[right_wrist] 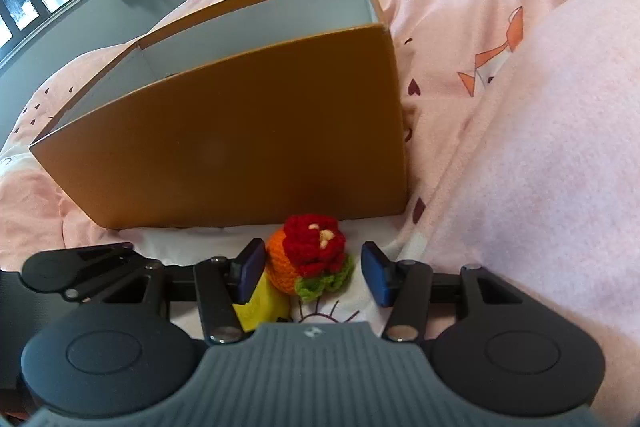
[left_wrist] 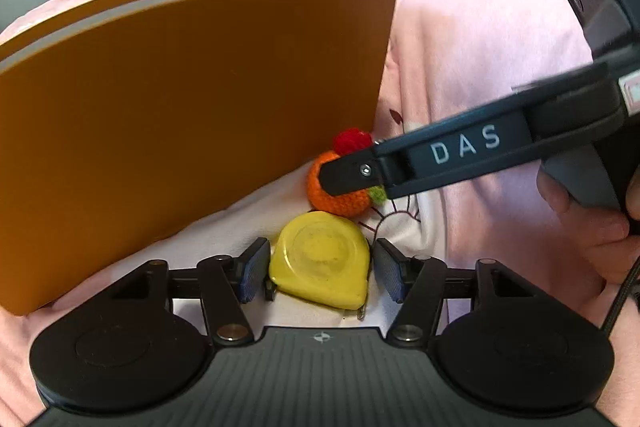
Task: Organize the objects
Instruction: 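Grasp the yellow tape measure with the left gripper while the right gripper grasps the orange crochet toy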
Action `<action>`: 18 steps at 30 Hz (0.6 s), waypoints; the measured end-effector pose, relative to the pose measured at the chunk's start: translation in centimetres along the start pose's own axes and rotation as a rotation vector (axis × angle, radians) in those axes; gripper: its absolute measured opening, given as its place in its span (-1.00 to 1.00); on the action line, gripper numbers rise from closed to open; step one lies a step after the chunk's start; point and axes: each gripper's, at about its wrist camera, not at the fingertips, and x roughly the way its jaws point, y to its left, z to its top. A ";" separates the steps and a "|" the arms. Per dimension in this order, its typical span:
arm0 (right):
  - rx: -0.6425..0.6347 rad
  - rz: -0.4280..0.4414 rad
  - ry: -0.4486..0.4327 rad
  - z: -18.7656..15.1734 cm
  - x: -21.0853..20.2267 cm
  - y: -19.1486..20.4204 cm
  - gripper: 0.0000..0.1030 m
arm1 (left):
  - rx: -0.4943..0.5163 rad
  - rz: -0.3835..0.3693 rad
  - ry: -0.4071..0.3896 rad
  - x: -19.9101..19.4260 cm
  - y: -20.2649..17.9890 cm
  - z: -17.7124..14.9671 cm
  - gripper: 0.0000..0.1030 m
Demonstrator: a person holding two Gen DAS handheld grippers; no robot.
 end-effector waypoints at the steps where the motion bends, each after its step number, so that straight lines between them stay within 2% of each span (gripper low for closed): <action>1: -0.004 0.001 0.002 0.0 0.1 0.1 0.06 | 0.007 0.001 0.000 0.1 -0.1 -0.1 0.37; 3: -0.011 0.002 0.004 0.0 0.2 0.2 0.06 | 0.010 -0.005 0.000 0.2 -0.1 -0.1 0.27; 9: -0.016 -0.002 0.018 -0.1 0.8 0.4 0.10 | 0.015 -0.006 0.004 0.2 -0.4 -0.1 0.22; 12: -0.021 0.007 0.021 -0.1 0.9 0.5 0.00 | 0.012 -0.006 0.000 -0.1 -0.4 -0.2 0.22; 18: -0.010 0.007 -0.003 0.1 0.3 0.7 -0.04 | -0.028 -0.028 -0.013 -1.4 0.3 -0.2 0.22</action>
